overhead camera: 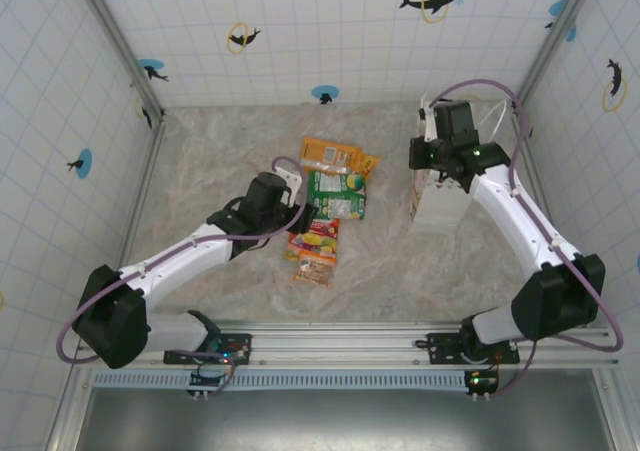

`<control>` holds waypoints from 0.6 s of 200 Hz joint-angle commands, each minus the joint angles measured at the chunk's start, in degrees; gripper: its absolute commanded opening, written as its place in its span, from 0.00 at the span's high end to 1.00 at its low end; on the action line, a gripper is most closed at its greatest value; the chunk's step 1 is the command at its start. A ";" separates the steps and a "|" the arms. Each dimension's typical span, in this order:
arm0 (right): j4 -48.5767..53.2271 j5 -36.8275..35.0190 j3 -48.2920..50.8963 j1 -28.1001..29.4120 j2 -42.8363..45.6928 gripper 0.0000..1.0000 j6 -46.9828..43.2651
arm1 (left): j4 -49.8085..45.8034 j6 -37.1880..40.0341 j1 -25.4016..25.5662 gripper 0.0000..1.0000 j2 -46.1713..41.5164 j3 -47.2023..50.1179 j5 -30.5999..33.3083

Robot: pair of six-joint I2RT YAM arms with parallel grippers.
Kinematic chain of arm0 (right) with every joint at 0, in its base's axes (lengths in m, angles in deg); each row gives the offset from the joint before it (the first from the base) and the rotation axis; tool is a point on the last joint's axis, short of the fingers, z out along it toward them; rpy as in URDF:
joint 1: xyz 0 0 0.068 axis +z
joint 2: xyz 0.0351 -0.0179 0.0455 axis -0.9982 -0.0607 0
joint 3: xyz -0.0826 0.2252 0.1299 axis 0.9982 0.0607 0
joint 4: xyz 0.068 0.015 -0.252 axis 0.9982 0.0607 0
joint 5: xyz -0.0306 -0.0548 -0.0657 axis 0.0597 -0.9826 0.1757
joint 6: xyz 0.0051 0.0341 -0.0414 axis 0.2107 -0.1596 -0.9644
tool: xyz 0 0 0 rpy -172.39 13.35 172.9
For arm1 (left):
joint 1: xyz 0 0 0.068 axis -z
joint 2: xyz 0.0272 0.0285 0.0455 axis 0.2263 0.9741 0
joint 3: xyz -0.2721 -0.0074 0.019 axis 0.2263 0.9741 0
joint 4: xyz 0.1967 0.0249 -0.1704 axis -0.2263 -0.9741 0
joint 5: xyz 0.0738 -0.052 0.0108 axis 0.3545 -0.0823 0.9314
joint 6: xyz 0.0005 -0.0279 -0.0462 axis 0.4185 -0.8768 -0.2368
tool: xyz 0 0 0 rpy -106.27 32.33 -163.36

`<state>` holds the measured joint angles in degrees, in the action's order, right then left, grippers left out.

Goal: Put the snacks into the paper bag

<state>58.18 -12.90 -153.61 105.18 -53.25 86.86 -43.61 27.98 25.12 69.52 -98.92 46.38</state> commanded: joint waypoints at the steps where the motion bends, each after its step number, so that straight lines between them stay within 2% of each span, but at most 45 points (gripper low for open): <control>1: -3.44 0.17 -4.18 -0.72 -2.71 1.00 -0.75 | 0.18 -1.15 -0.84 0.29 -1.66 -0.28 -1.78; 23: -3.70 1.33 -5.55 -1.06 -3.86 0.99 -0.76 | -0.10 -1.61 -1.32 0.29 -1.49 -0.32 -2.41; 34: -3.70 2.13 -5.83 -1.36 -4.07 0.95 -0.67 | -0.35 -1.86 -1.41 0.29 -1.32 -0.49 -2.55; 70: -2.83 3.01 -6.06 -1.55 -2.62 0.60 -0.66 | -0.89 -2.67 -1.50 0.29 -1.03 -0.35 -3.28; 100: -1.43 2.12 -4.77 -1.74 0.43 0.45 -0.19 | -0.72 -2.84 -1.54 0.29 -0.96 -0.22 -4.21; 120: -0.49 1.83 -3.28 -2.14 2.60 0.39 0.13 | -0.21 -2.84 -1.50 0.29 -0.95 0.02 -5.27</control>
<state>57.06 -10.49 -157.28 103.65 -54.99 86.58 -43.65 26.10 23.98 69.06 -98.92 43.15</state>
